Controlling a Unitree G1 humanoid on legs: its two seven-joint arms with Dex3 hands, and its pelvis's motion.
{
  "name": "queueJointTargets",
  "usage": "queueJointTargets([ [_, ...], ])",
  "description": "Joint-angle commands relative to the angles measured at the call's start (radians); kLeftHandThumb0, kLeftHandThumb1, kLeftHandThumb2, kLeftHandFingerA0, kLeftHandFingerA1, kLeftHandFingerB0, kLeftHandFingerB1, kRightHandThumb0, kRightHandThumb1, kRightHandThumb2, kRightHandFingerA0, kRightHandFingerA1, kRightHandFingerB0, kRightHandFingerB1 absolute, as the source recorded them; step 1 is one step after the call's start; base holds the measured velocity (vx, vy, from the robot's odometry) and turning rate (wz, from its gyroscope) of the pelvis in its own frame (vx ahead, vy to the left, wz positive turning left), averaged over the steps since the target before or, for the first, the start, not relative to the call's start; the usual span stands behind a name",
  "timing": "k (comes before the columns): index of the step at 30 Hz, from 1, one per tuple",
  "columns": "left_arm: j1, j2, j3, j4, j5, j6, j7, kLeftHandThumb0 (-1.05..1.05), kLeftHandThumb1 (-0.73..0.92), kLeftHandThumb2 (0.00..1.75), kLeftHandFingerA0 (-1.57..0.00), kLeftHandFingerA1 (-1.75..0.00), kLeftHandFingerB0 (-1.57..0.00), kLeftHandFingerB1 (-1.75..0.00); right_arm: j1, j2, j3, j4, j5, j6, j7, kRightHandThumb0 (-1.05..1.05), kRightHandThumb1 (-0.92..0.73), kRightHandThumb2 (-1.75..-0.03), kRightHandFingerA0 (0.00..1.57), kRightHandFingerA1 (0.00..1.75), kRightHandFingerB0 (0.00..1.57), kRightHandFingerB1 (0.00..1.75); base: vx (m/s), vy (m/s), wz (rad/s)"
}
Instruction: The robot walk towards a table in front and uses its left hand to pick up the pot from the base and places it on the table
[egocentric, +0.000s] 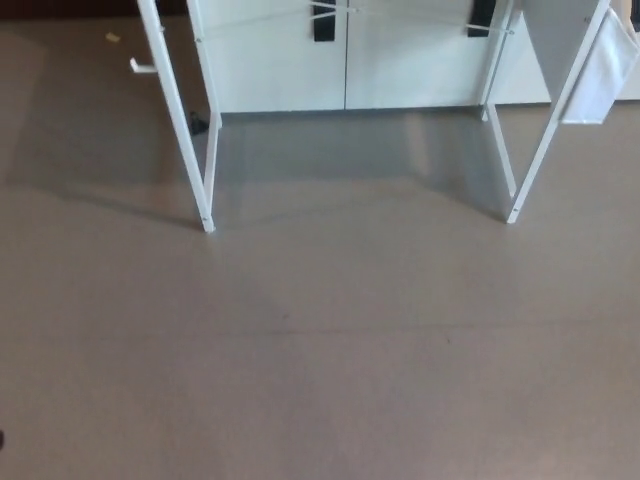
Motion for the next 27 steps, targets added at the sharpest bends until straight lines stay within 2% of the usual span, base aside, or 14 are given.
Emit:
queueJointTargets([
  [1,-0.005,0.012,0.003,0.011,-0.011,0.014,0.003,0.0,0.39,0.85,-0.32,-0.57,-0.21,-0.51,0.013,-0.007,-0.002,0.007,0.008,0.0,-0.012,-0.41,-0.54,-0.57,0.49,0.39,0.3,0.34,0.17,-0.013,-0.06],
  [7,-0.017,0.016,-0.013,0.012,0.004,0.012,0.003,-0.01,0.39,0.85,-0.32,-0.57,-0.21,-0.51,0.025,-0.001,-0.013,0.005,0.02,-0.01,-0.011,-0.41,-0.54,-0.57,0.49,0.39,0.3,0.34,0.22,0.046,-0.15],
  [8,-0.018,0.015,-0.013,0.01,0.002,0.018,0.004,-0.02,0.58,0.56,-0.43,-0.42,-0.32,-0.34,0.026,-0.001,-0.014,0.003,0.018,-0.009,-0.011,-0.41,-0.54,-0.57,0.49,0.39,0.3,0.34,0.36,0.265,0.24],
  [13,-0.025,0.019,-0.019,0.013,0.005,0.018,0.013,-0.03,0.57,0.56,-0.45,-0.42,-0.34,-0.35,0.024,0.001,-0.013,0.004,0.012,-0.008,-0.018,-0.4,-0.54,-0.57,0.49,0.39,0.31,0.35,0.37,0.211,-0.11],
  [14,-0.025,0.02,-0.02,0.014,0.005,0.017,0.011,-0.01,0.39,0.86,-0.33,-0.58,-0.22,-0.51,0.023,0.002,-0.014,0.008,0.014,-0.009,-0.017,-0.4,-0.54,-0.57,0.49,0.39,0.31,0.35,0.25,0.092,0.06],
  [16,-0.023,0.024,-0.028,0.018,0.011,0.012,0.007,-0.01,0.39,0.86,-0.34,-0.58,-0.22,-0.51,0.034,0.003,-0.018,0.006,0.019,-0.011,-0.01,-0.4,-0.54,-0.57,0.48,0.39,0.31,0.35,0.25,0.053,0.1],
  [17,-0.022,0.023,-0.029,0.018,0.011,0.011,0.008,-0.02,0.58,0.56,-0.45,-0.43,-0.34,-0.35,0.036,0.003,-0.017,0.003,0.018,-0.009,-0.01,-0.4,-0.54,-0.57,0.48,0.39,0.3,0.34,0.28,0.015,0.08],
  [19,-0.021,0.023,-0.03,0.017,0.01,0.011,0.01,-0.02,0.58,0.56,-0.45,-0.43,-0.34,-0.35,0.037,0.003,-0.015,-0.001,0.015,-0.006,-0.011,-0.4,-0.54,-0.57,0.48,0.39,0.3,0.34,0.27,-0.017,0.14],
  [24,-0.021,0.028,-0.038,0.034,0.014,0.007,0.007,-0.03,0.58,0.56,-0.44,-0.43,-0.34,-0.35,0.048,0.007,-0.022,0.011,0.022,-0.026,-0.007,-0.39,-0.53,-0.57,0.48,0.4,0.31,0.35,0.3,-0.077,0.08],
  [25,-0.023,0.027,-0.039,0.038,0.014,0.004,0.009,-0.01,0.39,0.86,-0.34,-0.58,-0.24,-0.52,0.048,0.008,-0.025,0.015,0.024,-0.031,-0.004,-0.38,-0.54,-0.57,0.48,0.4,0.31,0.35,0.39,-0.036,0.63],
  [27,-0.021,0.027,-0.042,0.034,0.016,0.005,0.012,-0.01,0.39,0.86,-0.35,-0.58,-0.24,-0.52,0.046,0.006,-0.026,0.023,0.024,-0.036,-0.002,-0.39,-0.54,-0.57,0.48,0.4,0.31,0.35,0.36,-0.054,0.11],
])
